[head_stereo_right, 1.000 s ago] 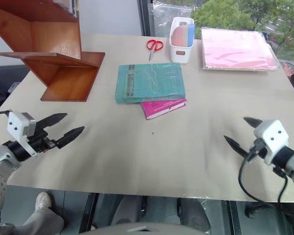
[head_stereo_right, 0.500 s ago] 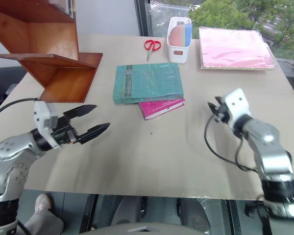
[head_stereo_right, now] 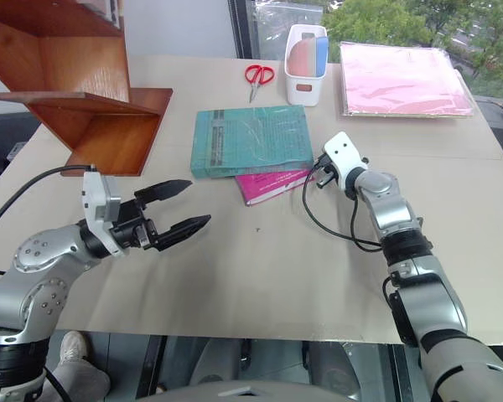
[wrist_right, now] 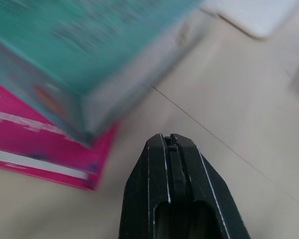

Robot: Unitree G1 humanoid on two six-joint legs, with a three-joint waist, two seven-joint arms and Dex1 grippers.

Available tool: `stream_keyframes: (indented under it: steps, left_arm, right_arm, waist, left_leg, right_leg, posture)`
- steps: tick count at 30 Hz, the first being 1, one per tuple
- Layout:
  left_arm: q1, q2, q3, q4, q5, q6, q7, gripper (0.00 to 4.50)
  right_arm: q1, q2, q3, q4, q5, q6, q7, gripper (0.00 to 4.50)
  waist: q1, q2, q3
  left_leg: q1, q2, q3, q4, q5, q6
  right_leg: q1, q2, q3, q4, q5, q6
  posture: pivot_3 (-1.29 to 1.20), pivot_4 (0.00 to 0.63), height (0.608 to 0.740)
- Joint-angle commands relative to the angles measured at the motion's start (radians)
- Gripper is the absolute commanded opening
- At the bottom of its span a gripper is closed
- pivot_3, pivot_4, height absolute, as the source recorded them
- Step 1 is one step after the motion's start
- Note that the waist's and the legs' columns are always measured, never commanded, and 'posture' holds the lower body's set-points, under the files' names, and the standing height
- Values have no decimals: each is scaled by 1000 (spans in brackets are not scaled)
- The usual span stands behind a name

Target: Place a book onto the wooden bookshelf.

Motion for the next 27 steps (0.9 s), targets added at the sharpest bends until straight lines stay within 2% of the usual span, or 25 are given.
stream_keyframes:
  steps: [1, 12, 21, 23, 27]
  left_arm:
    - [18, -12, 33, -9, 2, -17, 16, 4500]
    - [17, -17, 14, 6, 28, -14, 26, 4500]
    - [8, -72, 9, 7, -9, 90, 125, 4500]
    - [0, -94, 5, 14, -6, 106, 161, 4500]
    - [-61, -208, 18, 39, -128, 279, 346, 4500]
  right_arm:
    - [49, -10, 1, -155, 28, 1, 51, 59]
    - [184, 12, 31, -382, 32, 60, 71, 59]
    - [250, 36, 64, -484, 48, 95, 87, 59]
    - [254, 36, 60, -500, 54, 103, 90, 59]
    - [322, -19, 27, -603, 61, 111, 97, 59]
  waist:
    - [0, 0, 0]
    - [-1, 0, 0]
    - [0, 0, 0]
    - [0, 0, 0]
    - [9, -1, 0]
  left_leg:
    - [0, 0, 0, 0, 0, 0]
    - [1, 0, 0, 0, 0, 0]
    - [1, 0, -1, 0, 0, 0]
    - [1, 0, -1, 0, 0, 0]
    - [0, 0, -2, 1, 0, 0]
  right_leg:
    - [0, 0, 0, 0, 0, 0]
    - [0, 0, -1, 1, 0, 0]
    - [1, 0, -1, 1, 0, 0]
    - [1, 0, -1, 1, 0, 0]
    - [1, 0, -2, 1, 0, 0]
  posture:
    - [0, 150, 740]
    - [0, 150, 740]
    - [0, 150, 740]
    - [0, 150, 740]
    - [0, 150, 740]
